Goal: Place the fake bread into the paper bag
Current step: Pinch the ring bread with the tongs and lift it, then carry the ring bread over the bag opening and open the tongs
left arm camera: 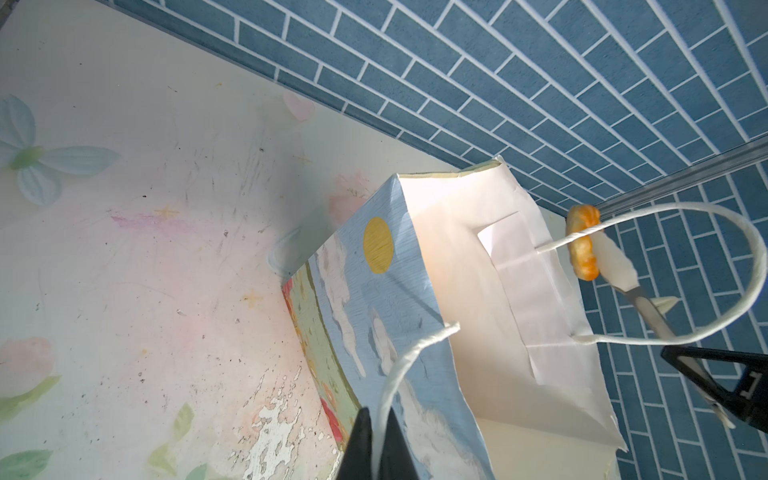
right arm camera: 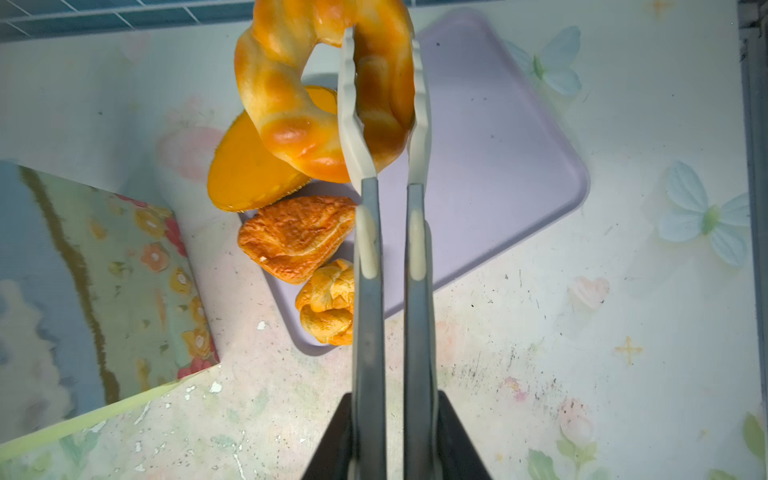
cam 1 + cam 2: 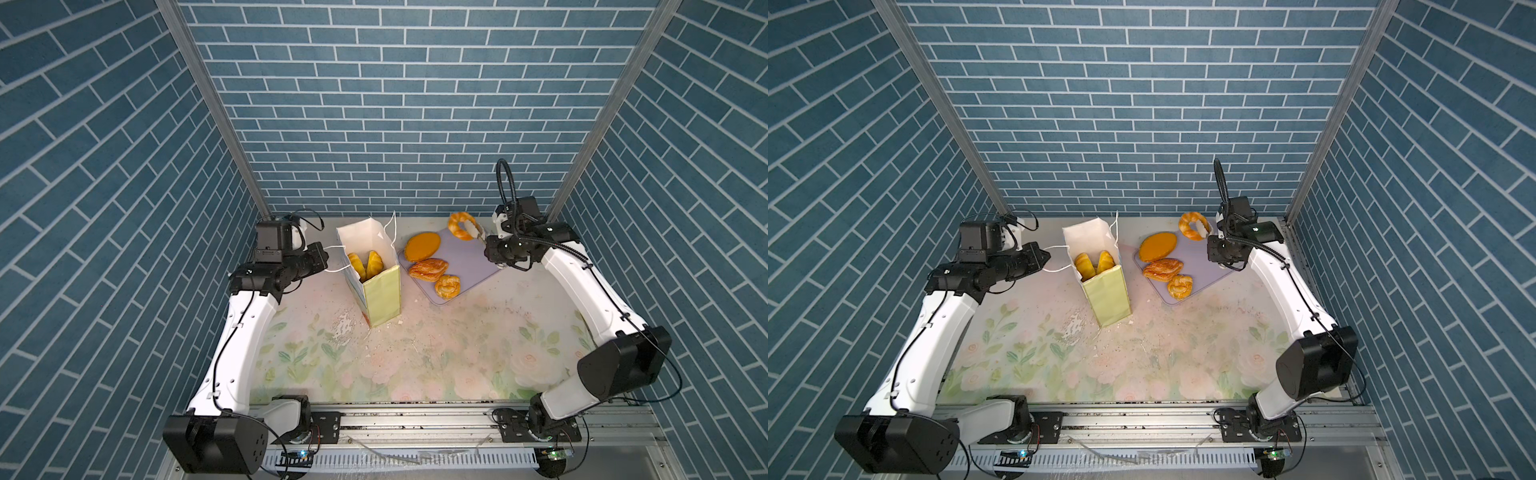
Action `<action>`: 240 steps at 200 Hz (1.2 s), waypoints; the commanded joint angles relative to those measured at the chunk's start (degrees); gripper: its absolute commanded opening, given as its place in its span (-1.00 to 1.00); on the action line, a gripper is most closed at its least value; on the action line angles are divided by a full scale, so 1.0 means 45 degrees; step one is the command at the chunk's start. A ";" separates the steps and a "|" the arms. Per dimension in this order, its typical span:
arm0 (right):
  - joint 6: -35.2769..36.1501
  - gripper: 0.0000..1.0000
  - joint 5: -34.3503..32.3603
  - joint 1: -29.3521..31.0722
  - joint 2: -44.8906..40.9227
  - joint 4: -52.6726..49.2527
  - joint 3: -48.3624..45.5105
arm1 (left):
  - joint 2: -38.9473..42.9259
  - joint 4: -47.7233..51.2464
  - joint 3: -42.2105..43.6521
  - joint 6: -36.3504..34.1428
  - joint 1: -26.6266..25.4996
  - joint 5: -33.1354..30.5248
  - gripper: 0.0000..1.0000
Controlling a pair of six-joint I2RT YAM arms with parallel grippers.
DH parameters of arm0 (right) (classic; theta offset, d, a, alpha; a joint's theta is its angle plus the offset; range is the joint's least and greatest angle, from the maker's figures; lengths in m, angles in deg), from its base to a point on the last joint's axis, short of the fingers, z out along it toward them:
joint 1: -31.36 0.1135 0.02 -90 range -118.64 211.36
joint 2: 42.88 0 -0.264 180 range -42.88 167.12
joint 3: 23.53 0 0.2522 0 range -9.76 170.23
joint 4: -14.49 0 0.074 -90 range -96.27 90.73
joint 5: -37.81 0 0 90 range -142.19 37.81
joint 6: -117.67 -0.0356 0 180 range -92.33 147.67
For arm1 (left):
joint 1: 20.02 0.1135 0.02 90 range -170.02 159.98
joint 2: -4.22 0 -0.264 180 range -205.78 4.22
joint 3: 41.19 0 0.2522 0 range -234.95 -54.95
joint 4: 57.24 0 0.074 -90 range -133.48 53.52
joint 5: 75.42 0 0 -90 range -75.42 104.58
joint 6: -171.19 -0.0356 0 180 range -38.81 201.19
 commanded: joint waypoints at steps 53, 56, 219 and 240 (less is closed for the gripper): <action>0.0077 -0.69 0.0440 0.0858 -0.1237 -0.0522 0.2779 | -0.0011 -0.0225 -0.0047 -0.0107 -0.0034 0.0268 -0.83; 0.0110 -0.69 0.0461 0.0976 -0.1191 -0.0561 0.3041 | -0.0007 -0.0239 -0.0036 -0.0081 -0.0034 0.0257 -0.82; 0.2992 -0.69 -0.0627 0.6755 0.3635 -0.3679 1.0804 | 0.0018 -0.0337 -0.0048 0.0066 -0.0044 0.0484 -0.82; 0.3215 -0.69 -0.0702 0.6954 0.3888 -0.4069 1.0819 | -0.0071 -0.0322 -0.0028 0.0084 -0.0034 0.0538 -0.82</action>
